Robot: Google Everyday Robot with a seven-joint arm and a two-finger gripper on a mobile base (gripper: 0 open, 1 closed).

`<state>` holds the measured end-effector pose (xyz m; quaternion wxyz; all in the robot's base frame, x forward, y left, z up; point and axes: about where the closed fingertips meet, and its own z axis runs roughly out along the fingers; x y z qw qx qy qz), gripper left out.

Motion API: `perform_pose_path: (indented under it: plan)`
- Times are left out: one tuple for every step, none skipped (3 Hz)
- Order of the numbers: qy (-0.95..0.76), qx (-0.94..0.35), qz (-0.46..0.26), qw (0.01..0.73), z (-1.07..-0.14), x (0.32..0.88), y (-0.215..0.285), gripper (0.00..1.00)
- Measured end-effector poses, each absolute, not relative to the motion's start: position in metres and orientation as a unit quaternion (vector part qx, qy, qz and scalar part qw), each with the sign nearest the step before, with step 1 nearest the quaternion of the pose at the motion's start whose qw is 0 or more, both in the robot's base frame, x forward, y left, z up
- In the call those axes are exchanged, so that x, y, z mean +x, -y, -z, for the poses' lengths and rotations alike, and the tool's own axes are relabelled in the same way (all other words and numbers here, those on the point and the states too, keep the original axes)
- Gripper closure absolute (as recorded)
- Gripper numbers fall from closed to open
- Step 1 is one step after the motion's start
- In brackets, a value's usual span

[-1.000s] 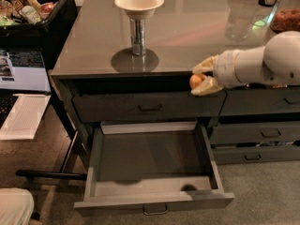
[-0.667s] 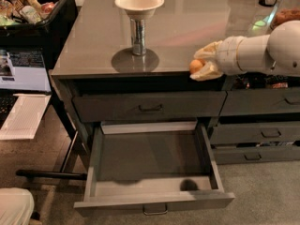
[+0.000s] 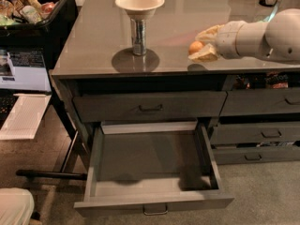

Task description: Pick orange from middle drawer and place on counter

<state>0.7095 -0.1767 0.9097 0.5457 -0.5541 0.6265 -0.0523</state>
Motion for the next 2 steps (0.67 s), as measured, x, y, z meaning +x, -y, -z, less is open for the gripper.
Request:
perform_pose_path:
  plan:
    - [-0.658, -0.514, 0.025, 0.55, -0.906, 0.739, 0.183, 1.0]
    - [-0.681, -0.486, 0.01, 0.548, -0.902, 0.759, 0.187, 0.81]
